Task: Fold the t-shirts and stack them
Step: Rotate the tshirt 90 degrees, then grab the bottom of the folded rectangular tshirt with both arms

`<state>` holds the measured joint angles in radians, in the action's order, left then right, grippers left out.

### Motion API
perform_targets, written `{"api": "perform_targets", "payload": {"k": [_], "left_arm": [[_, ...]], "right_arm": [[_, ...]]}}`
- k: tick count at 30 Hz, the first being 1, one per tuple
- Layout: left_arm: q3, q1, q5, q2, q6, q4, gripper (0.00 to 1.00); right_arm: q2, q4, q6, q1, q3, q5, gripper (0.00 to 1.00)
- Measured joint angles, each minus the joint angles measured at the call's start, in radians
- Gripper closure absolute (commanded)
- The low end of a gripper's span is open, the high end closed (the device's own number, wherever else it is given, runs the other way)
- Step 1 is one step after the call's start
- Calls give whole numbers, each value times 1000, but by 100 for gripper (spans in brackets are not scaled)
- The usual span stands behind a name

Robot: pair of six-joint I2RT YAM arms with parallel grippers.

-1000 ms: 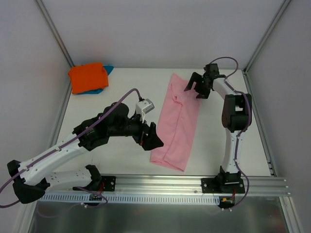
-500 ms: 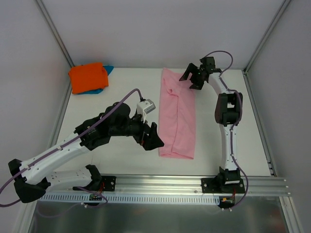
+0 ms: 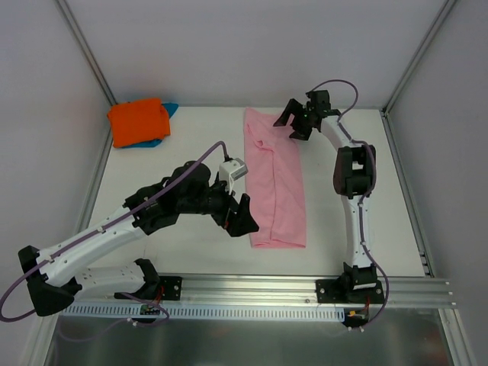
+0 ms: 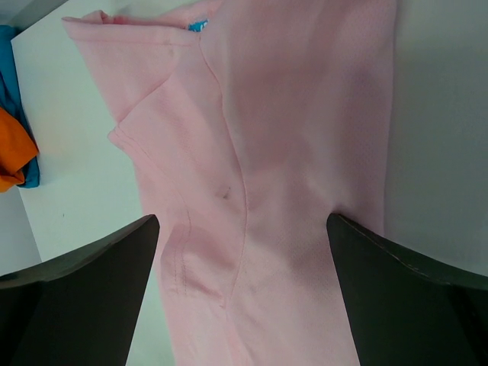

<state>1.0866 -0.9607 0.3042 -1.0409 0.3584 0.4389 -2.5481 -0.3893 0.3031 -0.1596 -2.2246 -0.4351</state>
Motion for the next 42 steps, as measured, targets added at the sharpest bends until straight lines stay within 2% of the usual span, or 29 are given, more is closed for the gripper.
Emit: {"api": "perform_targets", "payload": {"k": [5, 11, 15, 21, 29, 33, 39, 42], "left_arm": [[-34, 0, -17, 3, 1, -16, 1], [-159, 0, -54, 44, 27, -88, 1], [-277, 0, -63, 108, 70, -169, 1], [-355, 0, -60, 183, 130, -252, 1], [-492, 0, -35, 155, 224, -415, 2], [-651, 0, -18, 64, 322, -591, 5], [-879, 0, -6, -15, 450, -785, 5], [-908, 0, 3, -20, 486, -871, 5]], "right_arm": [[87, 42, -16, 4, 145, 11, 0], [293, -8, -88, 16, 397, 79, 1], [531, -29, -140, 26, 602, 155, 0], [889, -15, -182, 34, 795, 201, 0], [1382, -8, -146, 19, 1361, 200, 0], [1635, -68, -87, -10, 1599, 185, 1], [1947, -130, -6, -49, 1760, 170, 0], [2033, -161, 26, -65, 1805, 165, 1]]}}
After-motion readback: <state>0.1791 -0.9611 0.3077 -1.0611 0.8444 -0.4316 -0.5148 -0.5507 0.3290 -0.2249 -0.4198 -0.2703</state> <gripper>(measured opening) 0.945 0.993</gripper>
